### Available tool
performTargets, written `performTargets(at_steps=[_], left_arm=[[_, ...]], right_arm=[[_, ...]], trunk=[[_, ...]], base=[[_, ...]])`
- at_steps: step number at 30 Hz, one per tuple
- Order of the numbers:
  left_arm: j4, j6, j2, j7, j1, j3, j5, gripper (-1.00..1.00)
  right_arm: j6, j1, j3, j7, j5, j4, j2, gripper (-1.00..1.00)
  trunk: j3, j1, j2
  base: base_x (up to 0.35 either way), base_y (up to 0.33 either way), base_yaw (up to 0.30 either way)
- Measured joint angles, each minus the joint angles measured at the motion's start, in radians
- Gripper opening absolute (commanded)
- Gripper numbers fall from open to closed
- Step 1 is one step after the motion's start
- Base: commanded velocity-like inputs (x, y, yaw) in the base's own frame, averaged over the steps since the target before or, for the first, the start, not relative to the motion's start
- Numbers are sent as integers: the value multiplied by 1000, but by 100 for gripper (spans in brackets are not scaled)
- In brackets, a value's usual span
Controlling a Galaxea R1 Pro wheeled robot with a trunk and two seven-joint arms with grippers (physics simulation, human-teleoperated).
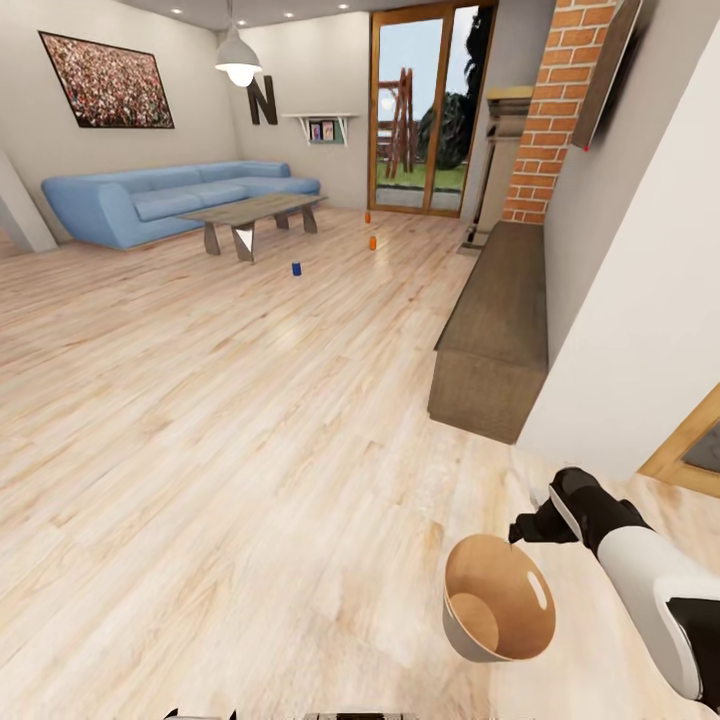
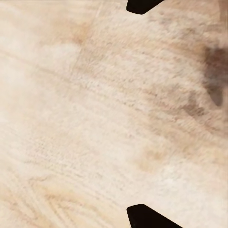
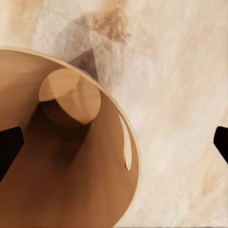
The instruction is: Put the three can of soda from the living room inside the tash can in the kitchen.
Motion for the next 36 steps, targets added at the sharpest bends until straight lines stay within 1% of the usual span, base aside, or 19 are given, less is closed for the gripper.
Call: performTargets(at_steps=[7, 12, 15, 20, 26, 29, 32, 36], left_arm=[[0, 0, 0, 0, 0, 0, 0, 100], [1, 0, 0, 0, 0, 0, 0, 100], [1, 0, 0, 0, 0, 0, 0, 100], [1, 0, 0, 0, 0, 0, 0, 100], [1, -1, 0, 0, 0, 0, 0, 100], [1, -1, 0, 0, 0, 0, 0, 100], [1, -1, 0, 0, 0, 0, 0, 100], [1, -1, 0, 0, -1, 1, 0, 100]], right_arm=[[0, 32, -2, 0, 0, 0, -4, 100], [-1, 66, -3, -2, 0, 0, -4, 100], [-1, 86, -3, -2, -1, -2, -4, 100], [-1, 94, -3, -2, -2, -4, -3, 100], [-2, 96, -5, -3, -2, -11, -9, 100], [-2, 96, -5, -2, -1, -13, -18, 100], [-2, 96, -6, -2, -1, -14, -40, 100], [-1, 96, -4, -2, -2, -14, -48, 100]], trunk=[[-26, 27, -49], [-44, 46, -84], [-45, 46, -84], [-46, 46, -84], [-47, 46, -84], [-47, 46, -84], [-47, 46, -84], [-47, 46, -84]], base=[[0, 0, 0], [0, 0, 0], [0, 0, 0], [0, 0, 0], [0, 0, 0], [0, 0, 0], [0, -36, 0], [0, -73, 0]])
